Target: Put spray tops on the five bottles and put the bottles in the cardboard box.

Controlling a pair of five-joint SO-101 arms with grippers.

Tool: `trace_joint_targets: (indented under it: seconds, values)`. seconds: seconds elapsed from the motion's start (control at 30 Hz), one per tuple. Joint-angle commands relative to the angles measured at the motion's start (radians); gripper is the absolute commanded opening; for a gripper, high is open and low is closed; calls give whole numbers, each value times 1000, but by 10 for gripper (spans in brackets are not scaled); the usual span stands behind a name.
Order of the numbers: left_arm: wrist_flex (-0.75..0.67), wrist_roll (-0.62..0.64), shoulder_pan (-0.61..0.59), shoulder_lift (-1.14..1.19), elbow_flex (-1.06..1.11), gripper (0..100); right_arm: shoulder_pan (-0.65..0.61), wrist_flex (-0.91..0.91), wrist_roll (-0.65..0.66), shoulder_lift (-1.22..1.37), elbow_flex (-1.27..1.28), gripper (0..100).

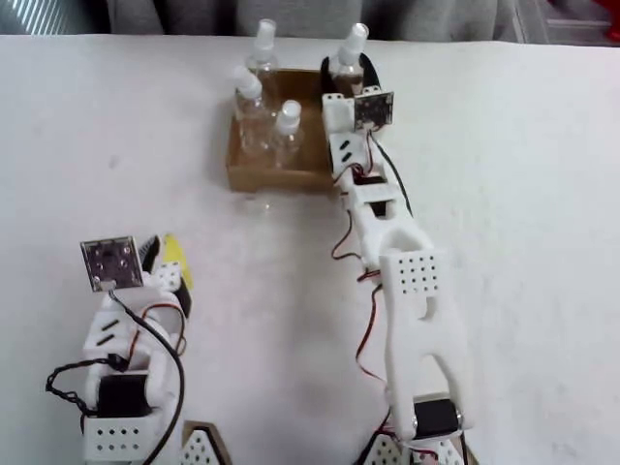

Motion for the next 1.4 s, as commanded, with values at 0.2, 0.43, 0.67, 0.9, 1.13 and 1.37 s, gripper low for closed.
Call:
trace_joint_targets:
  seconds: [0.2,0.43,0.67,0.9,1.13,1.37]
  values:
    - [-6,5,-7,-12,0,82,5,-16,3,-33,-46,18]
    - [-8,5,-5,-12,0,82,8,-18,2,-82,-37,18]
    - [-8,5,-5,-12,0,82,7,-21,2,-107,-35,17]
    - [-20,5,-5,-12,0,82,1,-21,-11,-236,107,17]
    - [-20,5,-5,-12,0,82,4,-21,-57,-312,199,19]
    - [-20,5,-8,-12,0,82,1,-21,-55,-255,198,21]
